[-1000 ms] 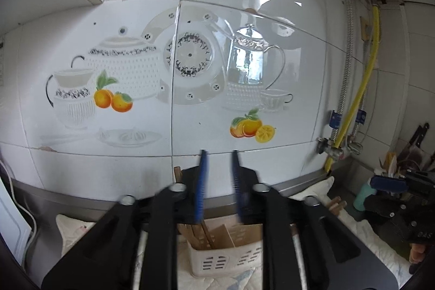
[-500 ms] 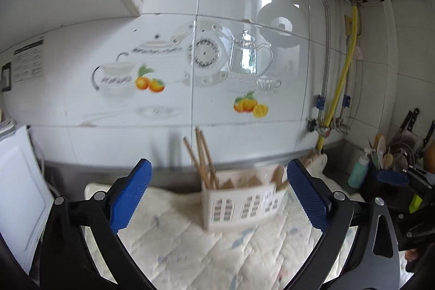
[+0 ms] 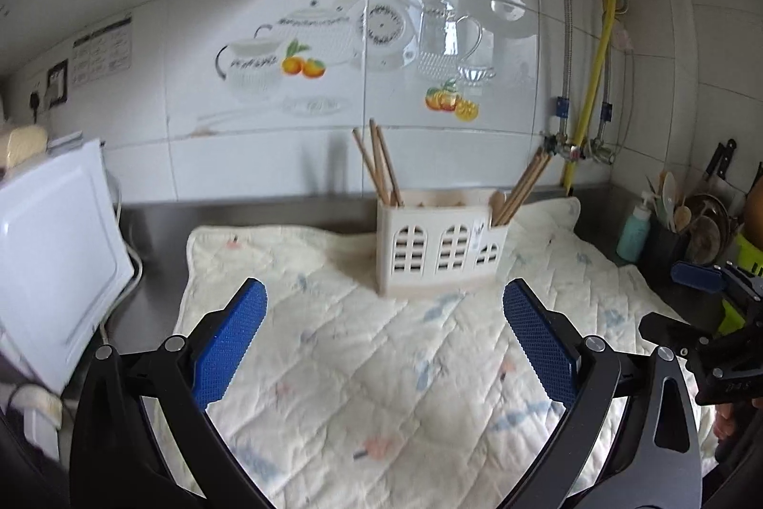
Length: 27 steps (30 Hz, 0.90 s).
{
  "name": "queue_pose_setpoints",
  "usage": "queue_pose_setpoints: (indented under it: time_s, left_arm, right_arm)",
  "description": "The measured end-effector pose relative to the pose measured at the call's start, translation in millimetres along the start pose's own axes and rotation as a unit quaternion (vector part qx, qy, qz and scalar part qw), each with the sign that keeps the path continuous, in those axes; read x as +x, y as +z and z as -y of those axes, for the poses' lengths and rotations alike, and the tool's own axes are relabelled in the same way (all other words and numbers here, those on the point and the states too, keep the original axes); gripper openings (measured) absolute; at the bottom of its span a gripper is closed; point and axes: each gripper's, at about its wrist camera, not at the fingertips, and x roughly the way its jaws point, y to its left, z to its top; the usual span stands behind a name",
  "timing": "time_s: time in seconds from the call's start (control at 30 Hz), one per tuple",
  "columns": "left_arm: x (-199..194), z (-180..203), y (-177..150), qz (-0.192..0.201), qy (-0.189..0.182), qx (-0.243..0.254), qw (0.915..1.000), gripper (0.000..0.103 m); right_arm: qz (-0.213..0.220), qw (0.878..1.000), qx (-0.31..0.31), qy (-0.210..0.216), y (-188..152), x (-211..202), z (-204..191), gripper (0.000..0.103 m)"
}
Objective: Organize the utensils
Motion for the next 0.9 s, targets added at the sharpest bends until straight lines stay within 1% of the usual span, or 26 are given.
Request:
queue_pose_setpoints:
  time_s: [0.03, 0.13, 0.23, 0.4, 0.5, 0.63, 0.8, 0.9]
  left_arm:
    - [-2.0, -0.7, -3.9, -0.003, 0.0, -0.003, 1.0, 0.098]
    - [-9.1, -3.6, -15.2, -0.005, 0.019, -0.007, 0.9998, 0.098]
    - [-14.2, -8.1, -25.1, -0.012, 0.013, -0.016, 0.9997, 0.098]
    - [-21.2, -9.3, -36.2, -0.02, 0.02, -0.011, 0.9996, 0.098]
    - [-25.2, -9.9, -41.1, -0.023, 0.007, -0.01, 0.9997, 0.098]
    - [-28.9, -6.2, -46.4, -0.022, 0.009, 0.0, 0.9997, 0.098]
    - [-29.2, -2.1, -51.3, -0.03, 0.023, 0.014, 0.9992, 0.098]
    - [-30.5, -1.7, -52.5, -0.031, 0.022, 0.016, 0.9992, 0.098]
  right_arm:
    - [-0.002, 1.0, 0.004, 0.002, -3.2, -1.2, 0.5, 0.093]
    - [-0.009, 1.0, 0.015, 0.005, -11.4, -4.1, 1.5, 0.093]
    - [-0.012, 1.0, 0.019, -0.002, -17.6, -7.3, 1.5, 0.093]
    - [-0.016, 1.0, 0.021, -0.005, -24.1, -10.1, -0.4, 0.093]
    - [-0.018, 1.0, 0.023, -0.006, -26.7, -10.4, -1.4, 0.093]
    - [-0.02, 1.0, 0.023, -0.002, -28.5, -10.4, -2.7, 0.093]
    - [-0.018, 1.0, 0.023, 0.0, -29.2, -11.7, -2.9, 0.094]
    - [-0.018, 1.0, 0.025, -0.001, -29.5, -11.9, -2.7, 0.094]
